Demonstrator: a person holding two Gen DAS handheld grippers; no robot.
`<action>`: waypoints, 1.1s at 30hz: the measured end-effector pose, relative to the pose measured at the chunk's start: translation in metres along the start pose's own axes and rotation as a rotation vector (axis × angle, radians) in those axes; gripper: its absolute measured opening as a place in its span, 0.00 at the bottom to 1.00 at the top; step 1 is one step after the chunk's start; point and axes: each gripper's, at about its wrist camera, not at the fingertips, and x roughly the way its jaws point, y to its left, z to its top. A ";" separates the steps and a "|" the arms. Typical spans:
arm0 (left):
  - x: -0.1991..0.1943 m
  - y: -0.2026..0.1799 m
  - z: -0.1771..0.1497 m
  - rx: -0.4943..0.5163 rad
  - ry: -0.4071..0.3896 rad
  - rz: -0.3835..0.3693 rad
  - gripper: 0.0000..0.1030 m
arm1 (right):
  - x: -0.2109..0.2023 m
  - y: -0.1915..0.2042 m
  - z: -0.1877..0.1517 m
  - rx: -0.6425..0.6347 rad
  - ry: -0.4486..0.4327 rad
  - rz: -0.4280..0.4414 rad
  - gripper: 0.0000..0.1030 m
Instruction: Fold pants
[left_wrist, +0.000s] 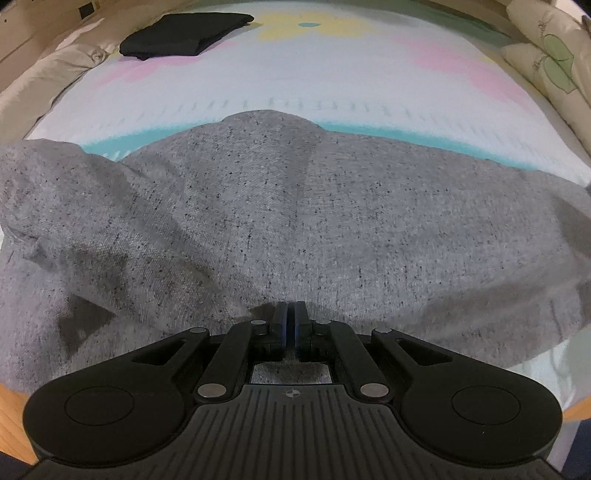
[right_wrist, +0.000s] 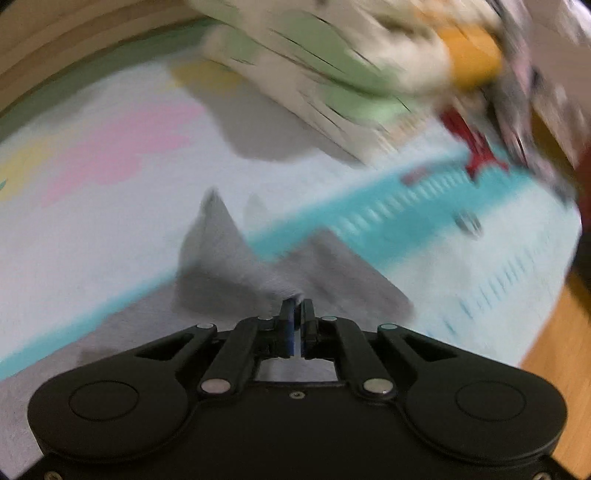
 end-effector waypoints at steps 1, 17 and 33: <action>-0.001 0.000 -0.001 0.002 0.000 -0.001 0.03 | 0.008 -0.013 -0.001 0.041 0.040 0.015 0.04; -0.077 0.098 0.031 -0.204 -0.129 -0.032 0.38 | -0.010 -0.011 -0.015 0.059 -0.003 -0.029 0.19; -0.022 0.261 0.058 -0.256 0.123 0.227 0.38 | -0.151 0.250 -0.145 -0.783 -0.181 0.724 0.57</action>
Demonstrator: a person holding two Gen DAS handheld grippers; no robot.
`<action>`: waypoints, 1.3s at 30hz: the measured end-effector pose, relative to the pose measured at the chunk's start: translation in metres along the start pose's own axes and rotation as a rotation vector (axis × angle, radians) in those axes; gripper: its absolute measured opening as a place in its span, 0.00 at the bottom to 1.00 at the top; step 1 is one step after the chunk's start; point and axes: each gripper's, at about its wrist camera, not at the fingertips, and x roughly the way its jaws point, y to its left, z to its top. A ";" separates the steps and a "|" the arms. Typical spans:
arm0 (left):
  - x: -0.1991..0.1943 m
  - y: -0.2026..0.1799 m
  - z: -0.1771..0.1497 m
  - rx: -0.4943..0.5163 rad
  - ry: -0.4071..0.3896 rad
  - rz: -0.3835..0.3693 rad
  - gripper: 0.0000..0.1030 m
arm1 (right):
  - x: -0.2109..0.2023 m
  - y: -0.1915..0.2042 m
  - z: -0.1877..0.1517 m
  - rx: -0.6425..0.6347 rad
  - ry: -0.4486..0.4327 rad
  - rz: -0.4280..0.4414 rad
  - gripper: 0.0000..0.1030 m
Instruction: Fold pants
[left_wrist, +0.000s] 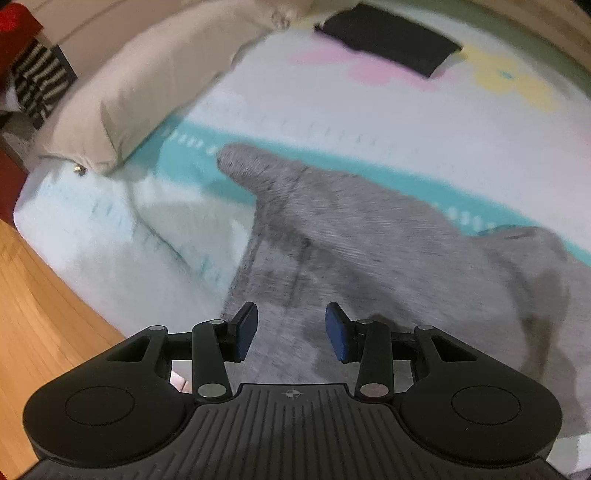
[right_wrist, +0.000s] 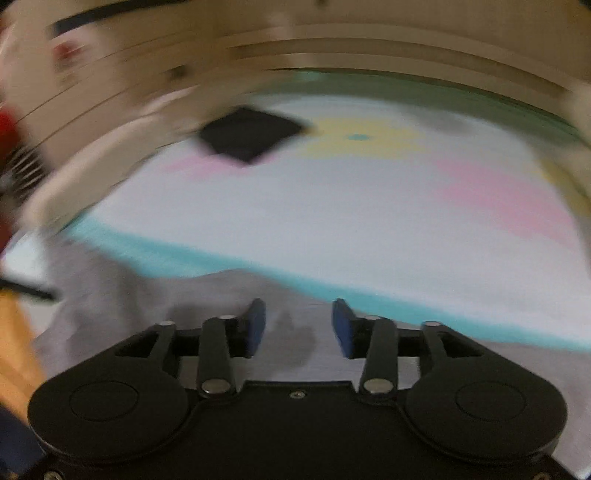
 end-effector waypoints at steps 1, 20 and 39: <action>0.007 0.002 0.002 0.015 0.010 -0.004 0.38 | 0.004 0.022 0.001 -0.057 -0.011 0.040 0.63; -0.006 0.075 0.021 -0.190 -0.129 0.127 0.31 | 0.093 0.202 -0.018 -0.578 -0.044 0.092 0.09; -0.015 -0.002 0.009 0.055 -0.176 -0.055 0.32 | 0.021 0.213 -0.124 -0.754 0.012 0.358 0.41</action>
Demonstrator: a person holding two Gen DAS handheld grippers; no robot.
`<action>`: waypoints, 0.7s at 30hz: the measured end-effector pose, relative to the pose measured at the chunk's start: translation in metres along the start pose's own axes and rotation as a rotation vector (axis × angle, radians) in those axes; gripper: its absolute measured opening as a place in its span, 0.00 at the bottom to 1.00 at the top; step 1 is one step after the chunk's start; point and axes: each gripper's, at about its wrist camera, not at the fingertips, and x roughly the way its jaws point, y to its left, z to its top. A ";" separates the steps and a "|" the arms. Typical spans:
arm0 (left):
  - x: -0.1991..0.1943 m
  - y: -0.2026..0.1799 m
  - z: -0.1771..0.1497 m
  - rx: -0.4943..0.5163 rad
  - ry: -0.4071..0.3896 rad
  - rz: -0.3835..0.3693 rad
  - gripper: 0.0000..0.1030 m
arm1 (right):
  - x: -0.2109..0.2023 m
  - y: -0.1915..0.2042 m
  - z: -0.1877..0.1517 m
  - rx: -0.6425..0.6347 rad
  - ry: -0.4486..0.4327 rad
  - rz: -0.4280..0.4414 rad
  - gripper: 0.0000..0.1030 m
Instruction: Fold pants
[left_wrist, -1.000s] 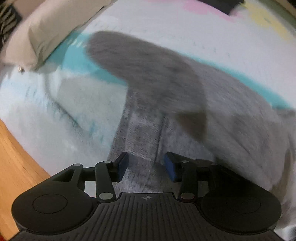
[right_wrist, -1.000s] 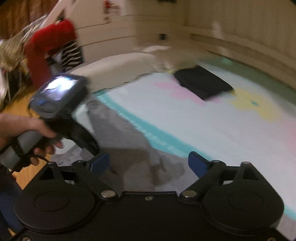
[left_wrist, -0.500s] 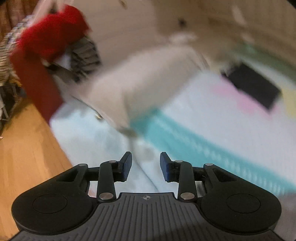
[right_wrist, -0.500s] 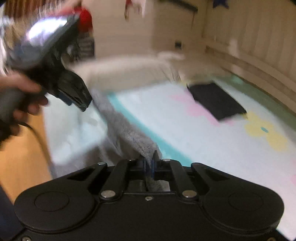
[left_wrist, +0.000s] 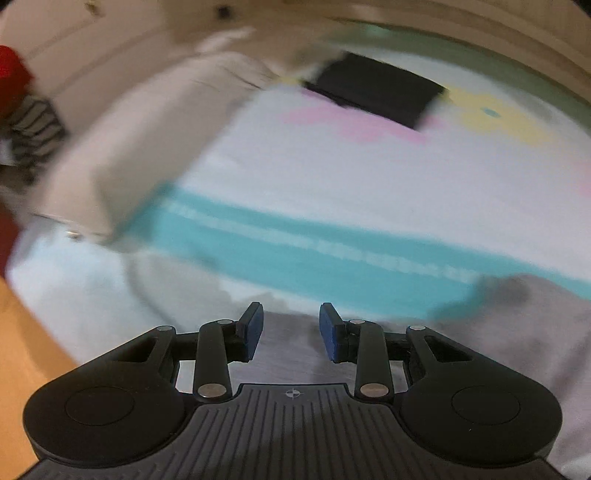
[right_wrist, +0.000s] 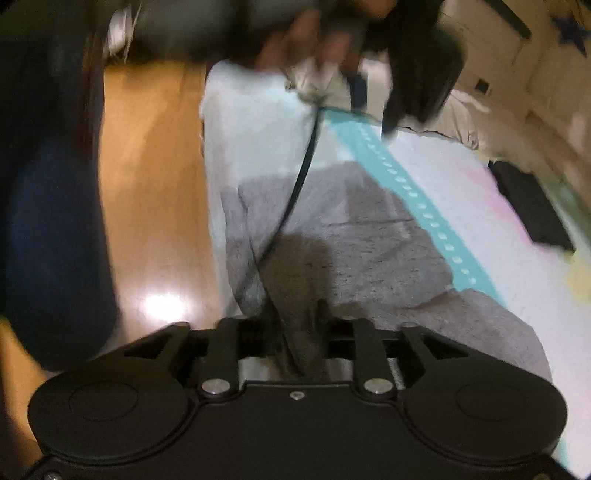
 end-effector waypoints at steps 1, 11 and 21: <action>0.005 -0.004 -0.001 -0.002 0.012 -0.011 0.32 | -0.012 -0.016 0.002 0.039 -0.022 0.004 0.50; 0.044 -0.024 -0.049 -0.064 0.218 0.018 0.32 | -0.033 -0.179 -0.003 0.423 0.005 -0.157 0.59; 0.042 -0.032 -0.046 -0.069 0.211 0.073 0.31 | 0.048 -0.245 -0.030 0.606 0.234 0.011 0.39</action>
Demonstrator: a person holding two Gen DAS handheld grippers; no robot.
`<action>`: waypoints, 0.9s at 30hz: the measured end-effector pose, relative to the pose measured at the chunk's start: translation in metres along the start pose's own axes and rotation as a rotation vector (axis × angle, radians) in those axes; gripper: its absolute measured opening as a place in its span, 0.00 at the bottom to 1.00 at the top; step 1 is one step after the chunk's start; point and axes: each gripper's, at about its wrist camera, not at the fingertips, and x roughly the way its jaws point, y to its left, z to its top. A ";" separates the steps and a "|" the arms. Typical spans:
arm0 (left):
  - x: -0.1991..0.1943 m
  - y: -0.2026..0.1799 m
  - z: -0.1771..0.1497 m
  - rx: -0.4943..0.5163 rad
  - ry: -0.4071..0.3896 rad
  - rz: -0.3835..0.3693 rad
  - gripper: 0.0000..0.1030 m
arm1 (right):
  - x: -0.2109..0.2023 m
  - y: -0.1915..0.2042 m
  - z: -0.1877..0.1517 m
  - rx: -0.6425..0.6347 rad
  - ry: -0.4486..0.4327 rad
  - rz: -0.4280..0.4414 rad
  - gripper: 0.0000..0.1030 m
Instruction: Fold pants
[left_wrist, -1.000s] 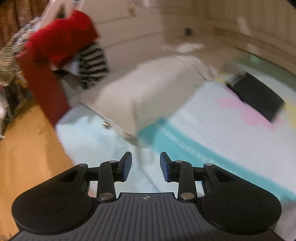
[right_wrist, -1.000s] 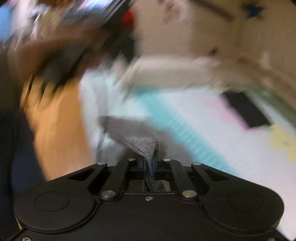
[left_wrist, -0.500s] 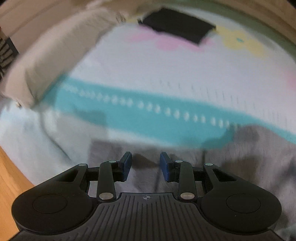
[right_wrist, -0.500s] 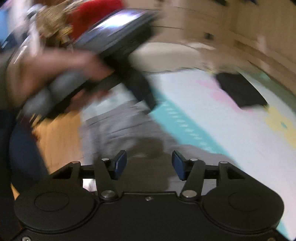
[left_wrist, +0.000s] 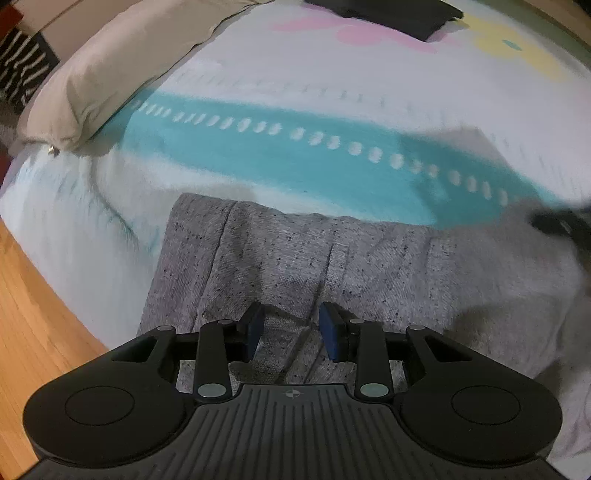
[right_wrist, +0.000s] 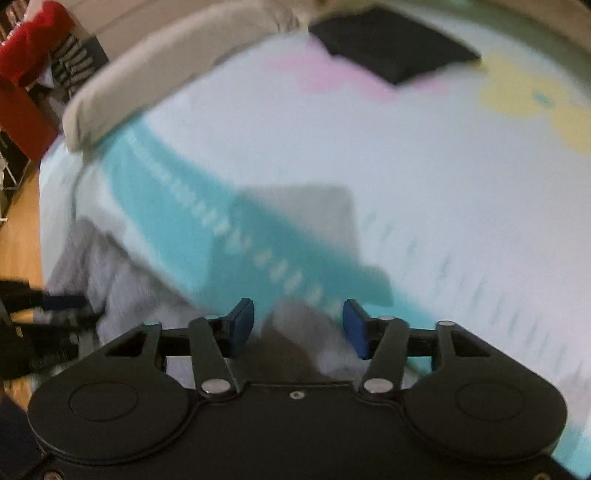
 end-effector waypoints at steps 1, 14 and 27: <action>0.000 0.001 0.001 -0.015 0.004 -0.001 0.31 | -0.004 -0.001 -0.004 -0.007 0.001 0.008 0.14; 0.000 -0.004 0.001 -0.023 -0.003 0.036 0.31 | -0.022 0.034 -0.040 -0.159 -0.049 0.016 0.44; -0.005 -0.003 -0.002 -0.025 -0.029 0.032 0.32 | 0.008 -0.001 -0.008 0.088 0.020 0.084 0.09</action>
